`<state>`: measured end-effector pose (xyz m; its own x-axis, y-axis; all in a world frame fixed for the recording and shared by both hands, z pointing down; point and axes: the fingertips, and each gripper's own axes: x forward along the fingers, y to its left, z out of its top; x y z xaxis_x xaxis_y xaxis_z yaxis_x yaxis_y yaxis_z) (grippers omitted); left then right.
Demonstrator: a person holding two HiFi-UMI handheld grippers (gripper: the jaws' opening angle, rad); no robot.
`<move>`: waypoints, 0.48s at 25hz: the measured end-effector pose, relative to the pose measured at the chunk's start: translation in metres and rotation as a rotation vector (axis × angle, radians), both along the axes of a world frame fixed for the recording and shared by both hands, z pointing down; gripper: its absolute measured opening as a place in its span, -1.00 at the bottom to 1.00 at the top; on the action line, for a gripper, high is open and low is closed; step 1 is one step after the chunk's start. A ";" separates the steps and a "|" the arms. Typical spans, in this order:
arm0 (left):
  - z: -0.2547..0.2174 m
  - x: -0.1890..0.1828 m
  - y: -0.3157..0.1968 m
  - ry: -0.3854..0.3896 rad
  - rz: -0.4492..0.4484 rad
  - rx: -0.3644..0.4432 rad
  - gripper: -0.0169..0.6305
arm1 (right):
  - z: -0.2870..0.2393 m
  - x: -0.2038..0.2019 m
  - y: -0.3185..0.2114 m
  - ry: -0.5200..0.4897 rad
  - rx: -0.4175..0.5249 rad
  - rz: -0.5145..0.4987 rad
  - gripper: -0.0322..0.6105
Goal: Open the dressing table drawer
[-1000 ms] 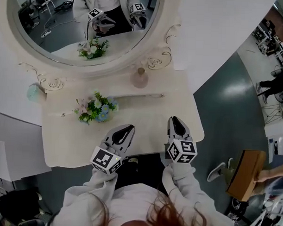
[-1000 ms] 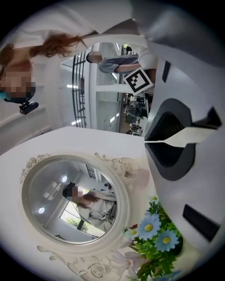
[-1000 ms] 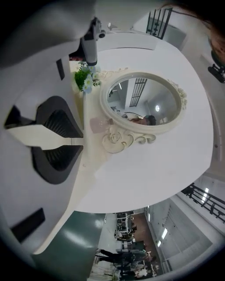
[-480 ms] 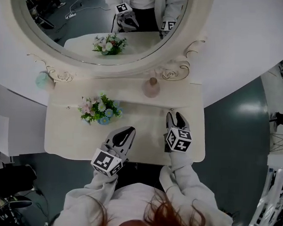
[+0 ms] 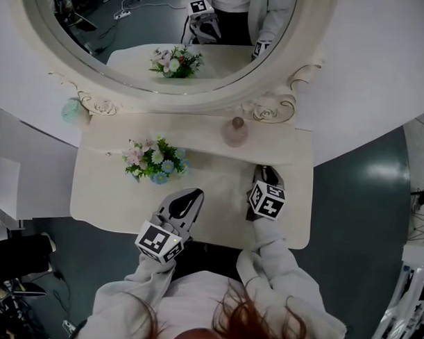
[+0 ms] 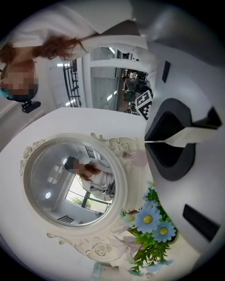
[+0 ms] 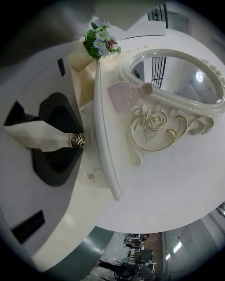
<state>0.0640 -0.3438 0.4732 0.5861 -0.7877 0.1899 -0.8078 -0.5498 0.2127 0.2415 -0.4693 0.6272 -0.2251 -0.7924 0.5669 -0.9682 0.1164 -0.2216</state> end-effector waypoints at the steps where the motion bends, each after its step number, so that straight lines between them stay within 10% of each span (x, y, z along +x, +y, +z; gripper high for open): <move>1: 0.000 0.000 0.000 0.001 0.000 0.000 -0.87 | 0.000 0.000 0.000 0.003 0.004 -0.003 -0.54; 12: -0.002 0.004 0.006 0.030 0.038 0.005 -0.87 | -0.003 0.001 0.021 0.044 0.016 -0.033 -0.56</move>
<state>0.0678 -0.3379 0.4717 0.6210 -0.7657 0.1674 -0.7795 -0.5811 0.2338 0.2428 -0.4480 0.6242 -0.2264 -0.7942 0.5639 -0.9725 0.1515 -0.1770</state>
